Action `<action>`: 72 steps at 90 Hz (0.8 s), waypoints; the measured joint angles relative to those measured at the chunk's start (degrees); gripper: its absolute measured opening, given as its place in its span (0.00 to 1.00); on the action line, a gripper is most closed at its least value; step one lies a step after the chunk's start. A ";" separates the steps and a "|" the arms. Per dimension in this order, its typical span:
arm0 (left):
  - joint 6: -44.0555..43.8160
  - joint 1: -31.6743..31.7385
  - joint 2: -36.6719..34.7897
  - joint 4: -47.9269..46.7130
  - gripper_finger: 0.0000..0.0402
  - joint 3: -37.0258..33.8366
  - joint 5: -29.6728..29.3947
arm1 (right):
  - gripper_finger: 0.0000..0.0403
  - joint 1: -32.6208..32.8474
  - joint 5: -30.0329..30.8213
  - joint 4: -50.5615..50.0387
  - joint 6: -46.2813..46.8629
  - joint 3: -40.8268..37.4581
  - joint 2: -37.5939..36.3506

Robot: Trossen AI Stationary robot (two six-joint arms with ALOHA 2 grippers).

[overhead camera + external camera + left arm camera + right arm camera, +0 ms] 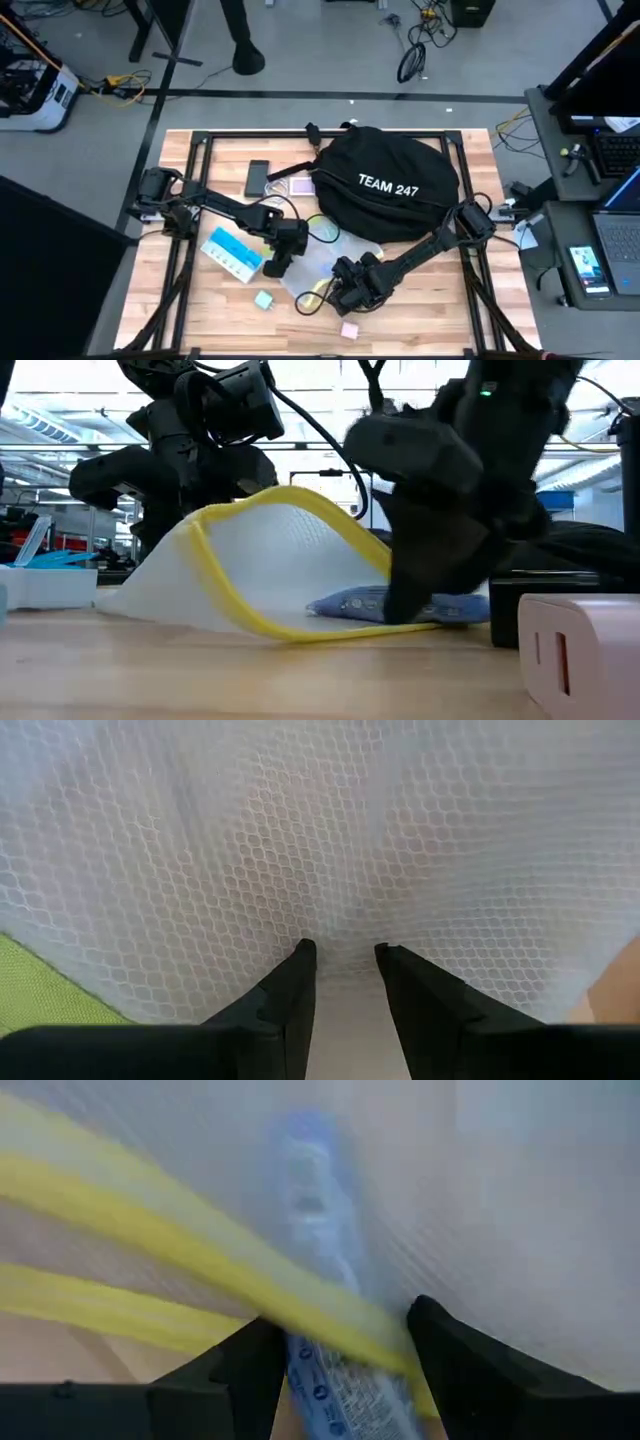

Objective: Unpack backpack
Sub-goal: Remove the violet chocolate bar from the green zip bag

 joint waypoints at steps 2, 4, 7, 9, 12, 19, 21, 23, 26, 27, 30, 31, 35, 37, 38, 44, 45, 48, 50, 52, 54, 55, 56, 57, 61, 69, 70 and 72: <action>0.00 0.00 0.02 0.09 0.26 0.00 0.00 | 0.50 0.28 -0.71 -0.55 0.73 0.05 -0.01; 0.00 0.00 0.02 0.20 0.26 0.00 0.02 | 0.50 0.65 -1.28 -1.08 1.38 0.08 -0.05; 0.02 0.00 0.06 0.38 0.26 0.00 0.13 | 0.50 1.39 -1.95 -1.82 2.26 0.08 -0.17; 0.00 0.00 0.08 0.53 0.26 0.00 0.24 | 0.50 1.93 -2.34 -2.34 2.80 0.08 -0.27; 0.02 0.00 0.10 0.59 0.26 0.02 0.34 | 0.50 2.85 -3.54 -3.45 3.75 0.09 -0.51; 0.06 0.00 0.08 -0.20 0.26 0.00 0.28 | 0.50 5.24 -8.25 -7.72 6.32 0.06 -1.37; 0.04 0.05 0.02 -0.30 0.26 -0.02 0.28 | 0.50 5.88 -8.95 -9.08 7.08 0.05 -1.52; 0.04 0.07 -0.01 -0.41 0.26 -0.04 0.28 | 0.50 6.35 -9.90 -10.50 7.90 0.04 -1.82; 0.04 0.07 -0.01 -0.44 0.26 -0.01 0.29 | 0.50 7.04 -11.34 -13.11 9.20 0.03 -2.34; 0.04 0.07 -0.01 -0.45 0.26 0.00 0.27 | 0.50 7.25 -11.78 -14.06 9.66 0.01 -2.52; 0.07 0.07 -0.01 -0.43 0.26 0.00 0.15 | 0.50 7.87 -12.64 -17.07 11.03 -0.08 -3.19; 0.08 0.08 -0.01 -0.43 0.26 0.00 0.14 | 0.50 8.07 -12.72 -17.94 11.47 -0.10 -3.41; 0.14 0.14 -0.01 -0.42 0.26 0.00 0.17 | 0.50 8.79 -12.97 -20.43 13.18 -0.20 -4.27; 0.15 0.22 -0.01 -0.39 0.26 0.00 0.17 | 0.50 9.05 -13.10 -21.39 14.08 -0.20 -4.75; 0.15 0.25 -0.01 -0.39 0.26 0.00 0.17 | 0.50 9.18 -13.13 -21.92 14.54 -0.19 -4.99; 0.17 0.56 -0.01 -0.38 0.26 0.02 0.20 | 0.50 9.87 -12.83 -25.17 17.37 -0.18 -6.51; 0.17 0.63 -0.01 -0.43 0.26 0.06 0.20 | 0.50 9.90 -12.75 -25.50 17.79 -0.18 -6.75; 0.13 0.77 0.02 -0.72 0.26 0.31 0.16 | 0.50 10.08 -12.33 -25.90 18.79 -0.18 -7.35; 0.00 0.90 0.04 -0.93 0.26 0.52 0.15 | 0.50 10.16 -12.02 -25.83 19.20 -0.18 -7.71; -0.08 1.02 0.06 -1.25 0.26 0.82 0.11 | 0.50 10.18 -11.67 -25.66 19.35 -0.18 -8.04; -0.36 1.11 0.11 -1.72 0.26 1.24 -0.17 | 0.50 10.18 -11.27 -25.35 19.38 -0.18 -8.41; -0.52 1.11 0.12 -2.02 0.26 1.50 -0.32 | 0.50 10.18 -11.00 -25.11 19.38 -0.18 -8.60; -0.71 1.12 0.13 -2.29 0.26 1.75 -0.48 | 0.50 10.16 -10.73 -24.84 19.36 -0.18 -8.76; -0.93 1.14 0.13 -2.53 0.26 2.00 -0.65 | 0.50 10.14 -10.46 -24.56 19.33 -0.18 -8.92; -1.15 1.11 -0.43 -3.15 0.26 2.74 -1.62 | 0.50 9.94 -9.34 -23.45 18.86 -0.16 -9.69; -1.51 1.11 -1.68 -3.07 0.26 4.73 -3.81 | 0.50 9.83 -6.45 -22.34 16.93 -0.05 -10.24; -1.51 1.11 -1.83 -2.97 0.26 4.99 -4.15 | 0.50 9.83 -6.01 -22.29 16.54 -0.05 -10.23; -1.53 1.11 -2.22 -3.24 0.26 5.49 -4.69 | 0.50 9.80 -5.32 -22.29 15.80 -0.05 -10.19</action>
